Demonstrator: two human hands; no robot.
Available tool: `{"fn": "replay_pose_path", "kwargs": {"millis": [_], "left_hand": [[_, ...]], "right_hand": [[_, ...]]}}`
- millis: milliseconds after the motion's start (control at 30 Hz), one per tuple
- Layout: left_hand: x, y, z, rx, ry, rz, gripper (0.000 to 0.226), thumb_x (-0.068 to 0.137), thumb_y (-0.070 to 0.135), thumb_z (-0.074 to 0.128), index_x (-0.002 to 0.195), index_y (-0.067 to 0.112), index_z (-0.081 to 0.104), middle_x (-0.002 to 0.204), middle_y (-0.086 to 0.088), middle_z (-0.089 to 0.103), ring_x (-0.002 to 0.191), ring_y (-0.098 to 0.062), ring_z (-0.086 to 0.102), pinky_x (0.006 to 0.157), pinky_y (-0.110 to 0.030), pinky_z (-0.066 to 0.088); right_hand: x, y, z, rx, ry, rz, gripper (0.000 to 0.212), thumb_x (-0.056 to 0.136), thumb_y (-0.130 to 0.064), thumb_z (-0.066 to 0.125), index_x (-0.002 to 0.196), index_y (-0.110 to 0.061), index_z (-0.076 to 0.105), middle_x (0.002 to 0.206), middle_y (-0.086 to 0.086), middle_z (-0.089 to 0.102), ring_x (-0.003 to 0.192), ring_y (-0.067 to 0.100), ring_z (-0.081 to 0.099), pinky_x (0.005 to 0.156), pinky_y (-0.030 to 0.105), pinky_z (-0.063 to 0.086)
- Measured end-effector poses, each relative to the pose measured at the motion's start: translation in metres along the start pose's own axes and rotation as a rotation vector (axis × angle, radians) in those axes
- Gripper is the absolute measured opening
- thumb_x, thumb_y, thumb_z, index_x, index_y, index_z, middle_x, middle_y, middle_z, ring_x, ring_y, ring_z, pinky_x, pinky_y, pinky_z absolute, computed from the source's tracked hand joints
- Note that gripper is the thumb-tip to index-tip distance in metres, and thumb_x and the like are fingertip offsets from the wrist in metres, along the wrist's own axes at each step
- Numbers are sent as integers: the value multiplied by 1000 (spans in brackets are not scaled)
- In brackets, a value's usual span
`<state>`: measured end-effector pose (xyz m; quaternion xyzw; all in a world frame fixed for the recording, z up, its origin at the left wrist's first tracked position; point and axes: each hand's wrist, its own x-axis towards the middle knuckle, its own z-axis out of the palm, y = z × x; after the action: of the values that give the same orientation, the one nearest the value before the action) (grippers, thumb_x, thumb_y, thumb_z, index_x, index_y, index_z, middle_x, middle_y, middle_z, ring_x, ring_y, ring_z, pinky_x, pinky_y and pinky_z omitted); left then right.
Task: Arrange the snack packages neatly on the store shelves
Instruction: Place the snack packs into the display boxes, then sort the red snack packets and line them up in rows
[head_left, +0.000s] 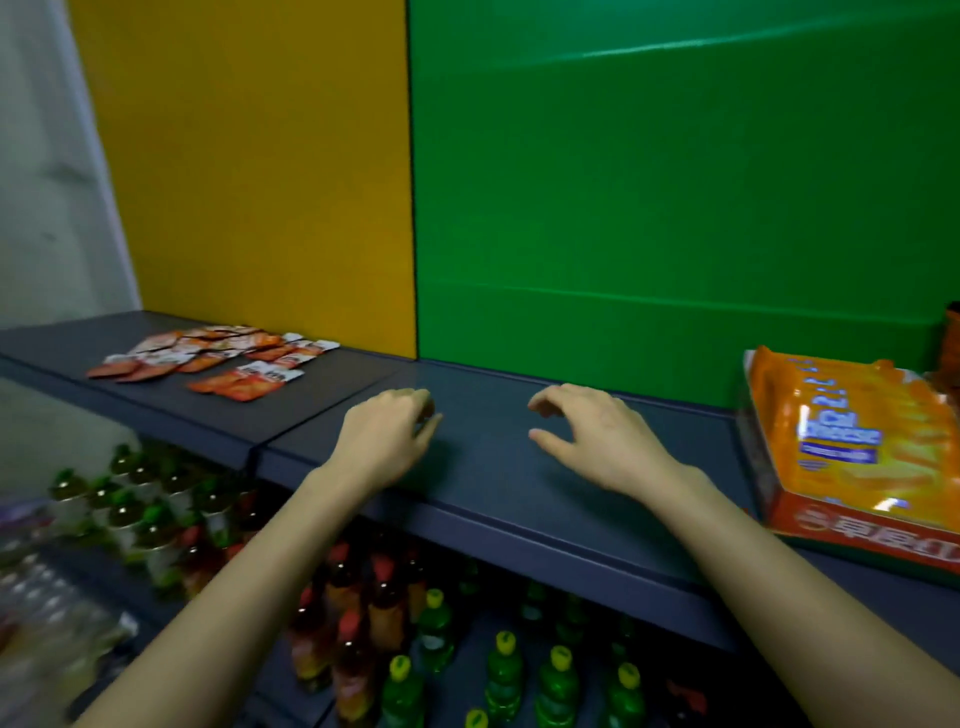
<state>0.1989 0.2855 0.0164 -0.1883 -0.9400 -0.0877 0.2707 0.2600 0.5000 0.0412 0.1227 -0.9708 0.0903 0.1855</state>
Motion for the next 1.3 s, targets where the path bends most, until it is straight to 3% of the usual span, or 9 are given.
{"fn": "replay_pose_path", "kwargs": {"millis": [333,633,767,1067,1133,1200,1300], "left_hand": [[-43,-186,-41,49,-20,-115,27,96,37,42,106,17,57,112,-2,64,105,-25,57,73,-33,42],[-64,-328,-57,62,-13,-176,26,95,37,44,102,16,58,106,-1,65,100,-22,59,69,-31,44],[-61,-368,-46,52,-20,-187,24,94,37,44,101,18,58,106,1,64,102,-21,58,68,-30,41],[0,-407,2,-38,-79,-133,26,93,37,46,101,16,57,108,-1,63,104,-23,56,78,-34,45],[27,-406,15,-85,-92,-110,27,93,37,47,101,14,57,108,-4,63,105,-24,55,80,-35,44],[54,-404,30,-101,-155,-98,32,93,40,46,101,10,56,109,-9,62,104,-28,54,81,-36,44],[88,-404,53,-102,-277,-110,53,91,53,42,109,4,53,118,-16,57,114,-32,48,90,-40,40]], "right_hand": [[97,-159,66,123,-26,-66,34,92,-41,50,121,-25,53,121,-6,60,113,16,55,91,39,48],[183,-263,131,208,-88,-2,31,89,-40,54,114,-22,59,113,-3,65,107,19,59,92,38,48],[220,-281,156,209,-124,79,32,88,-42,53,113,-24,61,116,-1,65,109,23,58,93,37,47],[297,-276,191,-37,-197,294,52,88,-56,48,116,-13,58,125,9,57,115,31,53,85,36,44],[311,-270,194,-94,-233,318,57,86,-64,44,104,-12,57,122,9,58,113,30,54,79,34,43],[321,-264,199,-126,-263,356,60,82,-73,39,90,-14,52,116,9,60,108,29,56,73,32,40],[334,-259,207,-134,-258,398,70,75,-81,35,91,-17,57,116,7,61,108,27,56,72,31,38]]}}
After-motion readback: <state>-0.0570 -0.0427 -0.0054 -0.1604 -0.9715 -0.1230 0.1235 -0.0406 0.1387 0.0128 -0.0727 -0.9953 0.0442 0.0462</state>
